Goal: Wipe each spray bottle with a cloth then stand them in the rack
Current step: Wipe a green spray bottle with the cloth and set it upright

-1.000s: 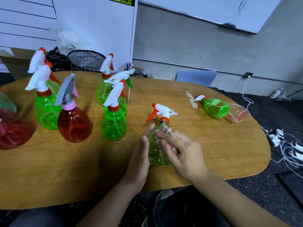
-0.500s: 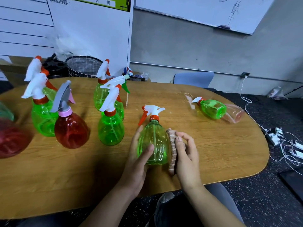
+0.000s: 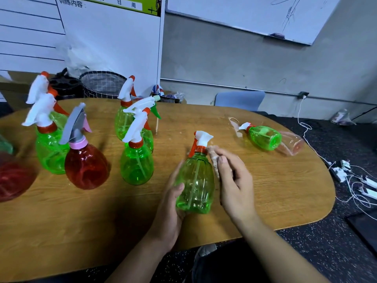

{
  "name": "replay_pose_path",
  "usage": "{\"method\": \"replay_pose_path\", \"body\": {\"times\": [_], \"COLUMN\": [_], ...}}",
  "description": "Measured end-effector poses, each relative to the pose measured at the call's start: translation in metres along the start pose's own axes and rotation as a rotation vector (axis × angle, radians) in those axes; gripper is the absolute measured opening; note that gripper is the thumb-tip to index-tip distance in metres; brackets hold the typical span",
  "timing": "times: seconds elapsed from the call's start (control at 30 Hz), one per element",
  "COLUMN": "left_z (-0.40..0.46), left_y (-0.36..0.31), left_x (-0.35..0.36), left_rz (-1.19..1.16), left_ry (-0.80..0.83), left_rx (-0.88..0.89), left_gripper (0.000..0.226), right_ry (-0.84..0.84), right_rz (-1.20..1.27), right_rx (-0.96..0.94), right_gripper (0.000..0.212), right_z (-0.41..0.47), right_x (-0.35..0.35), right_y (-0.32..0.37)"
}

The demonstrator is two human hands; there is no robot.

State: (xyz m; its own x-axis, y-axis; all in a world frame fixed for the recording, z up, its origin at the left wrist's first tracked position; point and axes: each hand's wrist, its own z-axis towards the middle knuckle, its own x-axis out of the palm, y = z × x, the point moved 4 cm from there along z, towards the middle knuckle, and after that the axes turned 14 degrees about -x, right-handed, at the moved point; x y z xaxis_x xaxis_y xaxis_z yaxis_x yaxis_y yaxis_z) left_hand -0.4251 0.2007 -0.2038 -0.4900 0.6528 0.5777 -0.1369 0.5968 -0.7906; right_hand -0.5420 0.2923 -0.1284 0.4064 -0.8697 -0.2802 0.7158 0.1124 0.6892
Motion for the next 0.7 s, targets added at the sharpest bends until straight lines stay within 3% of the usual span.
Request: {"method": "replay_pose_path", "body": {"times": [0.13, 0.27, 0.47, 0.53, 0.6, 0.7], "left_z": [0.0, 0.001, 0.0, -0.001, -0.002, -0.003], "left_y": [-0.001, -0.001, -0.007, -0.009, -0.007, -0.005], "left_x": [0.0, -0.003, 0.0, 0.001, 0.003, 0.004], "left_rz": [0.0, -0.008, -0.025, -0.015, 0.021, 0.045], "left_ry": [-0.024, -0.027, -0.005, 0.011, 0.025, 0.004], "left_rx": [0.019, -0.005, -0.002, -0.007, -0.012, 0.0], "left_gripper": [0.052, 0.055, 0.061, 0.063, 0.066, 0.056], "right_ry": [0.24, 0.287, 0.543, 0.606, 0.586, 0.378], "right_rz": [-0.256, -0.409, -0.448, -0.458, -0.438, -0.402], "right_rx": [-0.124, -0.26, -0.792, -0.89, -0.833, -0.525], "right_gripper": [0.035, 0.038, 0.033, 0.033, 0.032, 0.034], "right_z": [0.018, 0.006, -0.033, -0.035, -0.025, 0.006], "right_x": [0.012, 0.015, 0.009, 0.006, 0.001, -0.007], "right_y": [-0.004, 0.002, 0.026, 0.03, 0.03, 0.02]}}
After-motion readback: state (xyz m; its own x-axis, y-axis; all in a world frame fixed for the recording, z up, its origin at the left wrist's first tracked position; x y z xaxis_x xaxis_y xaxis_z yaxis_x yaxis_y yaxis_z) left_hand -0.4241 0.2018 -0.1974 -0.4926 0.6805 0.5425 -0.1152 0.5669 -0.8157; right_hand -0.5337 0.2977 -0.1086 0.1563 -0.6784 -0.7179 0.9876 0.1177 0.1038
